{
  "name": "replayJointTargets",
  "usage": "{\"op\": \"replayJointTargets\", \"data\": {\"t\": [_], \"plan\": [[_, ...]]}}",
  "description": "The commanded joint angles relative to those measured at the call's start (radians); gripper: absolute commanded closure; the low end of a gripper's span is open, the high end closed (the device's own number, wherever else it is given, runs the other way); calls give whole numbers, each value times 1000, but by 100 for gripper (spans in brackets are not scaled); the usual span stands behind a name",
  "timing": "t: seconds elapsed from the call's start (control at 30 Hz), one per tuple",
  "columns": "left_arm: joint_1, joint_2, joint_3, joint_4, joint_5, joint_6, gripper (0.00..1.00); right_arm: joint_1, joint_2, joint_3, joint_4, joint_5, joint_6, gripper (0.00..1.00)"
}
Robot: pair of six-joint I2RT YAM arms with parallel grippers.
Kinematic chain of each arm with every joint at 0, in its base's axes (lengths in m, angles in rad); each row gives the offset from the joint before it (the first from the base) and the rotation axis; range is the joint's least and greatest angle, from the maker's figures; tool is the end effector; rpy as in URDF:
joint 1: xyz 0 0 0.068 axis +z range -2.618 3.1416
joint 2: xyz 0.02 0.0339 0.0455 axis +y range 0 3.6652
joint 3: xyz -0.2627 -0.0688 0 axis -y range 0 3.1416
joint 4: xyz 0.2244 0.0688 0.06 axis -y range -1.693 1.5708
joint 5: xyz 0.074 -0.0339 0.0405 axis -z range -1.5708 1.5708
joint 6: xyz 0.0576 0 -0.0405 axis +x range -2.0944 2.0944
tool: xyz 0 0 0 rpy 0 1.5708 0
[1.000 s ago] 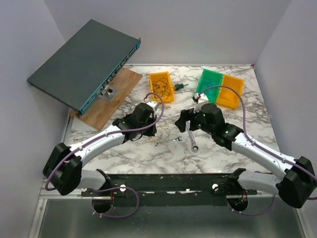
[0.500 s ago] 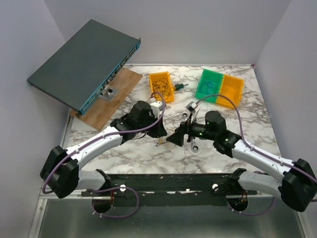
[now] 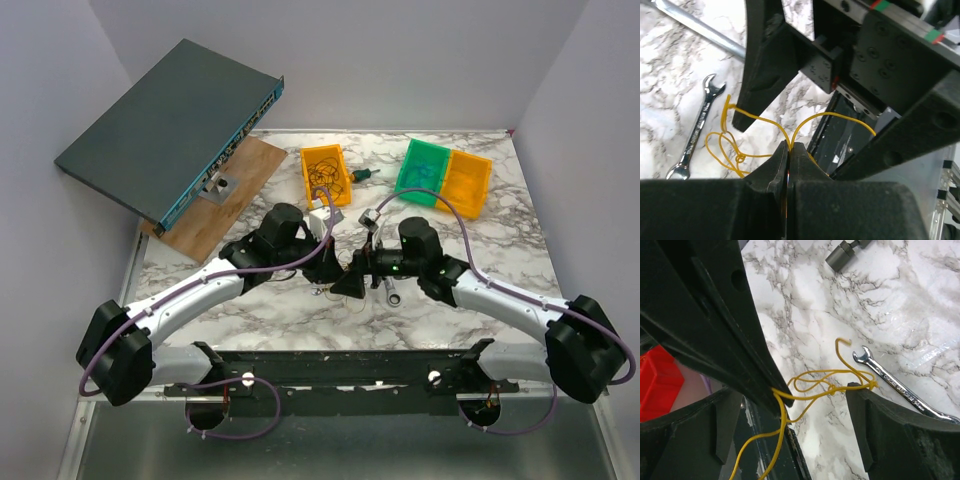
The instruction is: Untangle the cables
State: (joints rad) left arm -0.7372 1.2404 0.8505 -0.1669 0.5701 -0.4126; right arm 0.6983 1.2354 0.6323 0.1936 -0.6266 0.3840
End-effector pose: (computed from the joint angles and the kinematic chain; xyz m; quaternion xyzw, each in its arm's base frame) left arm 0.1784 -0.2039 0.2675 0.2703 0.8058 -0.4597 0.2574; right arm 0.1798 0.1950 0.2357 -0.2915 0.7591 0.4897 0.3146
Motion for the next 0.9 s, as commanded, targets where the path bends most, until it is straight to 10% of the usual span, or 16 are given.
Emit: {"op": "replayJointTargets", "data": {"t": [0.0, 0.57, 0.87], "plan": [[-10, -7, 8, 107, 118, -34, 100, 3, 16, 7, 67, -74, -9, 12], [-8, -98, -91, 318, 0, -146, 100, 3, -43, -8, 18, -48, -9, 99], [37, -191, -154, 272, -128, -165, 25, -10, -39, 79, -218, 388, 55, 99]]}}
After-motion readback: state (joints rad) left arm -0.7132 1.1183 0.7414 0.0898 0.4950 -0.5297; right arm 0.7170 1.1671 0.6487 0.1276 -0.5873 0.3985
